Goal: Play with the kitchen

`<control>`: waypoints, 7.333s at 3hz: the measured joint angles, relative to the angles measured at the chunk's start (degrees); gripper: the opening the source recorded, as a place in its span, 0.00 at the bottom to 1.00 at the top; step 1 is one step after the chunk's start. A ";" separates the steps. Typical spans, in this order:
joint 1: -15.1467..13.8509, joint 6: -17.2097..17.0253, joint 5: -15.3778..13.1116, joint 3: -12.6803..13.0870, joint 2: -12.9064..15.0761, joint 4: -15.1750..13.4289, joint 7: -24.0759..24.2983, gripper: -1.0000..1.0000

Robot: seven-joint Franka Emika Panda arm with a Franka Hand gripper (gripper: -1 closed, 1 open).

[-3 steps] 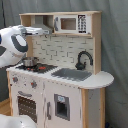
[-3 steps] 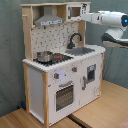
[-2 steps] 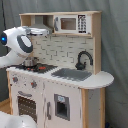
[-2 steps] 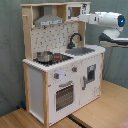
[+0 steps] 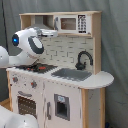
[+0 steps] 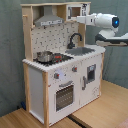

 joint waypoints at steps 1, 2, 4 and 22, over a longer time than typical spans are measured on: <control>-4.44 0.00 0.00 2.30 1.03 3.90 0.00 1.00; -9.09 0.00 0.00 4.77 2.10 7.34 0.00 1.00; -17.41 -0.09 0.08 11.67 2.48 12.10 1.35 1.00; 3.86 5.16 0.60 -3.45 2.88 -1.68 3.08 1.00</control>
